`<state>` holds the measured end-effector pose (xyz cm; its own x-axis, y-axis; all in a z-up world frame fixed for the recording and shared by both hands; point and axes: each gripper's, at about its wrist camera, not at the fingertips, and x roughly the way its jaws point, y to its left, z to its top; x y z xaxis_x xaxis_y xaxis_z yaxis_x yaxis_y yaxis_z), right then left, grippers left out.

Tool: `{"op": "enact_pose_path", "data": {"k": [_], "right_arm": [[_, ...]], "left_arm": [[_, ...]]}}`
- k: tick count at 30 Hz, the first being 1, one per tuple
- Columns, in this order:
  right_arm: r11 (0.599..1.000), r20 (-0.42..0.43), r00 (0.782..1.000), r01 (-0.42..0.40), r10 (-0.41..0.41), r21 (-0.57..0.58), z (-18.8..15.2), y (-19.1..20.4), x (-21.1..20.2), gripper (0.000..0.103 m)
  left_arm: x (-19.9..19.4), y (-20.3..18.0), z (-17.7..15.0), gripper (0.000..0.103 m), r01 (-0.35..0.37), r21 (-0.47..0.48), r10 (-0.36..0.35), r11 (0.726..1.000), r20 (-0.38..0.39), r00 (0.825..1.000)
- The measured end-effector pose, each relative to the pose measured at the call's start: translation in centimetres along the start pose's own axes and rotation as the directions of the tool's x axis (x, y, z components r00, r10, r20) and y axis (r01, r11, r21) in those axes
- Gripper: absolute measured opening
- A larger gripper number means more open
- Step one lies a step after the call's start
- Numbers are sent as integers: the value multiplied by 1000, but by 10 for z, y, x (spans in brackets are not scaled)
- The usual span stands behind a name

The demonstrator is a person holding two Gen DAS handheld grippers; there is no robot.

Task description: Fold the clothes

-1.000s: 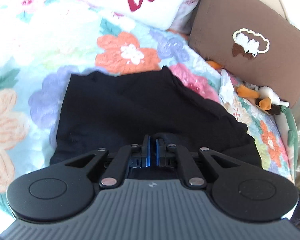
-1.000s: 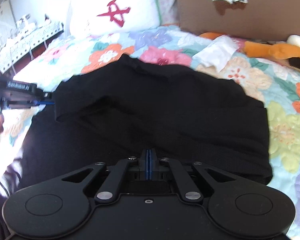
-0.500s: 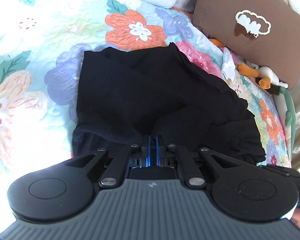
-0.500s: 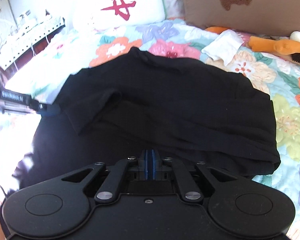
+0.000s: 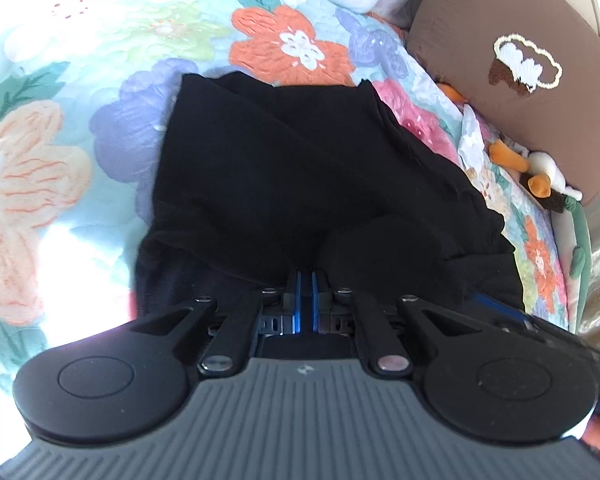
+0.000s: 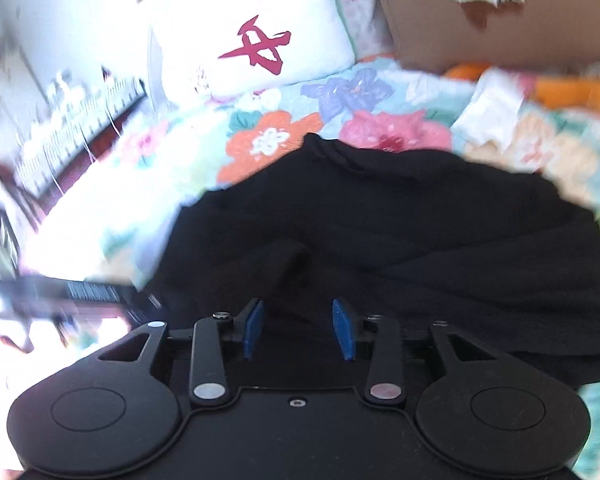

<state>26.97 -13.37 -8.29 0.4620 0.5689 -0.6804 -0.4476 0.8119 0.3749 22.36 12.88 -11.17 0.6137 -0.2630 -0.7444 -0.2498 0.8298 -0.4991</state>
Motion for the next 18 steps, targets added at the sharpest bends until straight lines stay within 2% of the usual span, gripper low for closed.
{"op": "enact_pose_path", "data": {"k": [5, 7, 8, 9, 10, 13, 14, 15, 17, 18], "right_arm": [[998, -34, 997, 64, -64, 3, 12, 9, 35, 52], [998, -28, 998, 61, -60, 34, 13, 7, 43, 52], [998, -14, 999, 46, -45, 43, 12, 7, 44, 47], [999, -4, 1000, 27, -27, 41, 11, 7, 45, 36], [1000, -6, 1000, 13, -12, 26, 11, 10, 46, 5], [1000, 17, 1000, 16, -16, 13, 8, 16, 36, 5], [999, 30, 1000, -1, 0, 36, 8, 17, 30, 5], [997, 44, 999, -21, 18, 70, 8, 17, 23, 5], [989, 78, 996, -53, 43, 141, 8, 15, 7, 5], [983, 99, 993, -73, 57, 168, 8, 15, -1, 5]], "left_arm": [[0, -3, -2, 5, -13, 55, 14, 998, -18, 1000], [-2, -5, -3, 5, -8, 72, 9, 997, -22, 1000], [-2, -7, -3, 5, -5, 79, 7, 997, -24, 1000], [-3, -9, -3, 5, -16, 101, 18, 995, -18, 1000], [-4, -12, -4, 6, -33, 129, 34, 991, -9, 999], [-8, -24, -7, 11, -97, 238, 94, 966, 25, 995], [-9, -25, -8, 12, -77, 241, 75, 967, 15, 997], [-10, -25, -8, 18, -43, 231, 44, 972, -2, 999], [-13, -24, -9, 33, 26, 210, -18, 977, -36, 999], [-14, -24, -9, 44, 60, 198, -50, 978, -53, 997]]}}
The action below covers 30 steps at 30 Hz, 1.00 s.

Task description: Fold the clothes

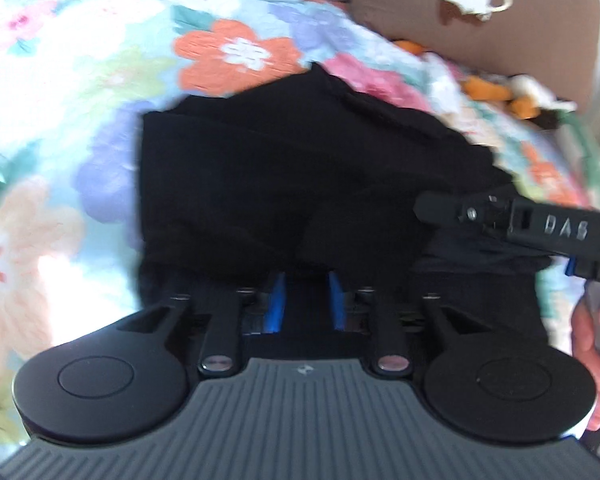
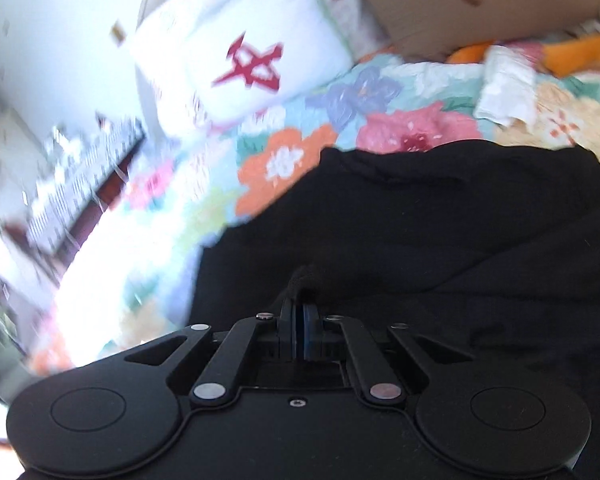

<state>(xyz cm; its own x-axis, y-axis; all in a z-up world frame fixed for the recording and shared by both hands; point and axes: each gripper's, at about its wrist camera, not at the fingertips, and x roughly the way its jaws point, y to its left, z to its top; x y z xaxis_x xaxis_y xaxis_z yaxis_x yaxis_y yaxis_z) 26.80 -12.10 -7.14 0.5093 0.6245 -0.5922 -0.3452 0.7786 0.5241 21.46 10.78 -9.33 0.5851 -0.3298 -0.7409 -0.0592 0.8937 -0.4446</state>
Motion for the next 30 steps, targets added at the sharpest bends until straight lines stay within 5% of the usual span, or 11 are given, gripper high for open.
{"op": "enact_pose_path", "data": {"k": [4, 7, 8, 12, 17, 21, 23, 24, 25, 28, 30], "right_arm": [[995, 51, 998, -29, 24, 94, -7, 2, -33, 5], [989, 48, 998, 33, -40, 141, -24, 2, -52, 5], [986, 37, 998, 51, -58, 159, -32, -1, -56, 5], [955, -66, 996, 78, -62, 286, -67, -18, -58, 5], [887, -80, 992, -46, 93, 459, -98, -28, -59, 5], [921, -87, 991, -63, 104, 385, -101, -9, -61, 5], [931, -95, 990, -66, 107, 360, -103, -3, -59, 5], [931, -97, 989, -74, 115, 356, -103, -2, -58, 5], [933, -101, 988, -74, 116, 351, -104, -1, -57, 5], [962, -127, 990, -19, 55, 273, -102, 7, -57, 5], [979, -135, 991, 21, 7, 201, -97, 13, -61, 9]], "left_arm": [[3, 23, -1, 47, 218, -242, -235, 945, -39, 971], [4, 40, -4, 49, 305, -387, -344, 870, -33, 938], [5, 40, -5, 50, 307, -391, -349, 868, -38, 936], [8, 27, -10, 53, 280, -339, -326, 898, -86, 942], [14, 20, -21, 60, 258, -327, -320, 909, -153, 935], [19, 19, -32, 64, 272, -366, -357, 890, -187, 915], [18, 17, -35, 55, 283, -350, -360, 893, -176, 916], [17, 14, -35, 25, 281, -318, -346, 906, -169, 923], [15, 10, -34, 8, 275, -277, -326, 921, -162, 931], [0, -4, -27, 7, 184, -126, -198, 975, -106, 974], [-21, -17, -23, 7, 60, 27, -60, 998, 17, 998]]}}
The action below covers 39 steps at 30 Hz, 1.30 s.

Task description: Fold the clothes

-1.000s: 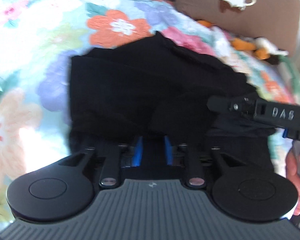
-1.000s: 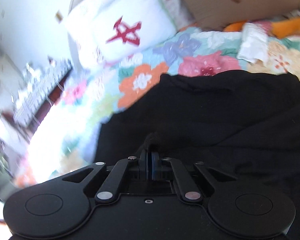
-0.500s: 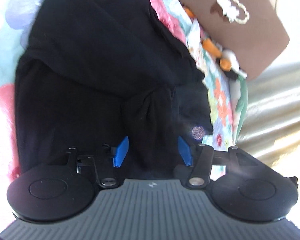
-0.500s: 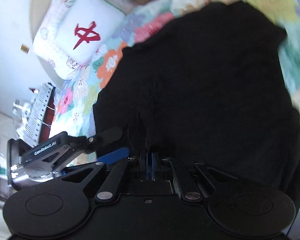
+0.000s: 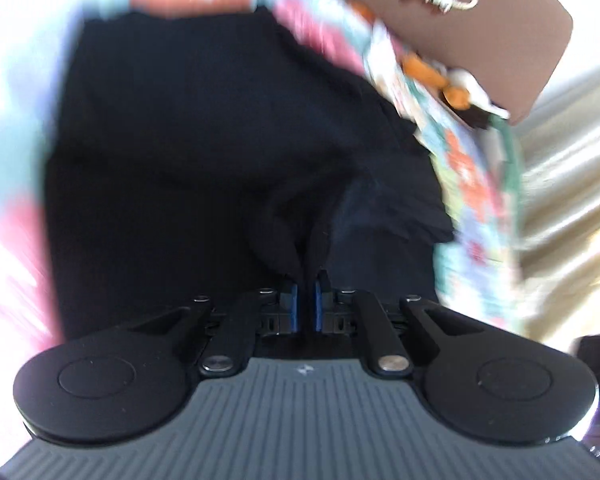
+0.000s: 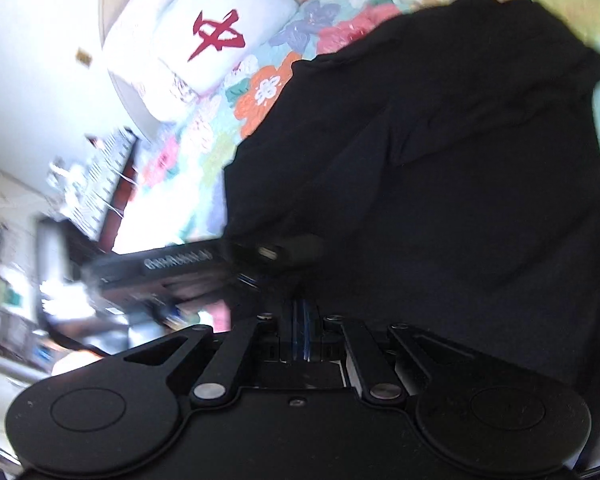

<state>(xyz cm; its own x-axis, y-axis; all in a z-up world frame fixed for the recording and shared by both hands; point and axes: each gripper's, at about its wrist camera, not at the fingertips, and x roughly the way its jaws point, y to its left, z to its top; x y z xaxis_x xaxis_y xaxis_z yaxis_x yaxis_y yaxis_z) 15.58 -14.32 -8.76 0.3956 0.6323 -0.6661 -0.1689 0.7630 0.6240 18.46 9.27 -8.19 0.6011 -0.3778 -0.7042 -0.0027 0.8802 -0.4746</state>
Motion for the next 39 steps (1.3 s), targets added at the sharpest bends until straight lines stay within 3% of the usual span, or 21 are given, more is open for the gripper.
{"op": "enact_pose_path", "data": {"k": [3, 5, 6, 8, 11, 12, 14, 15, 16, 20, 22, 25, 30, 33, 34, 35, 37, 38, 39], "right_arm": [[996, 16, 999, 42, -41, -84, 10, 2, -10, 10], [992, 14, 998, 68, -67, -104, 18, -5, -12, 11], [990, 26, 994, 106, -104, -97, 23, -11, -14, 11], [983, 37, 987, 160, -157, -91, 29, -19, -17, 11], [964, 66, 972, 233, -226, -127, 38, -20, -21, 19], [956, 74, 966, 255, -246, -148, 42, -18, -20, 21], [944, 84, 961, 274, -263, -181, 52, -13, -15, 28], [941, 85, 961, 276, -264, -195, 58, -11, -12, 30], [940, 84, 962, 273, -261, -204, 63, -8, -7, 34], [936, 77, 963, 270, -260, -225, 82, -7, 11, 44], [939, 72, 960, 279, -270, -202, 92, -6, 22, 46], [952, 50, 959, 284, -280, -115, 105, -21, 35, 48], [968, 64, 966, 250, -252, 31, 109, -51, 48, 53], [969, 88, 965, 248, -247, -4, 108, -55, 54, 53], [965, 98, 962, 260, -255, -39, 108, -53, 56, 47], [960, 109, 959, 271, -263, -74, 107, -52, 59, 26], [940, 134, 949, 305, -285, -155, 107, -46, 61, 8], [934, 149, 947, 310, -286, -177, 107, -44, 61, 2], [939, 164, 949, 298, -270, -174, 109, -43, 58, 2]], "left_arm": [[-28, -22, 1, 7, -166, 200, 136, 966, 158, 978], [-31, -35, -7, 8, -219, 329, 178, 919, 151, 972], [-28, -40, -14, 8, -240, 401, 207, 884, 126, 970], [-14, -37, -27, 10, -250, 459, 266, 852, 31, 963], [1, -13, -32, 13, -229, 344, 278, 911, -102, 955], [-1, -8, -31, 14, -220, 303, 264, 927, -112, 958], [-11, -7, -25, 30, -215, 253, 242, 943, -81, 967], [-18, -7, -22, 47, -223, 230, 240, 947, -49, 970], [-24, -5, -21, 56, -229, 206, 238, 951, -19, 971], [-43, 7, -18, 56, -233, 110, 226, 966, 72, 972], [-43, 17, -15, 56, -217, 65, 213, 974, 66, 975], [-30, 24, -15, 56, -263, 33, 261, 964, 56, 964], [-7, 22, -22, 56, -273, 69, 274, 960, -10, 962], [-3, 15, -27, 66, -258, 121, 262, 958, -16, 965], [-1, 12, -30, 67, -266, 152, 271, 952, -12, 962], [3, 8, -31, 67, -282, 188, 289, 941, -11, 957], [11, -1, -33, 63, -319, 261, 331, 911, 0, 944], [11, -5, -36, 55, -334, 288, 343, 898, 20, 939], [10, -9, -38, 21, -348, 311, 353, 884, 44, 935]]}}
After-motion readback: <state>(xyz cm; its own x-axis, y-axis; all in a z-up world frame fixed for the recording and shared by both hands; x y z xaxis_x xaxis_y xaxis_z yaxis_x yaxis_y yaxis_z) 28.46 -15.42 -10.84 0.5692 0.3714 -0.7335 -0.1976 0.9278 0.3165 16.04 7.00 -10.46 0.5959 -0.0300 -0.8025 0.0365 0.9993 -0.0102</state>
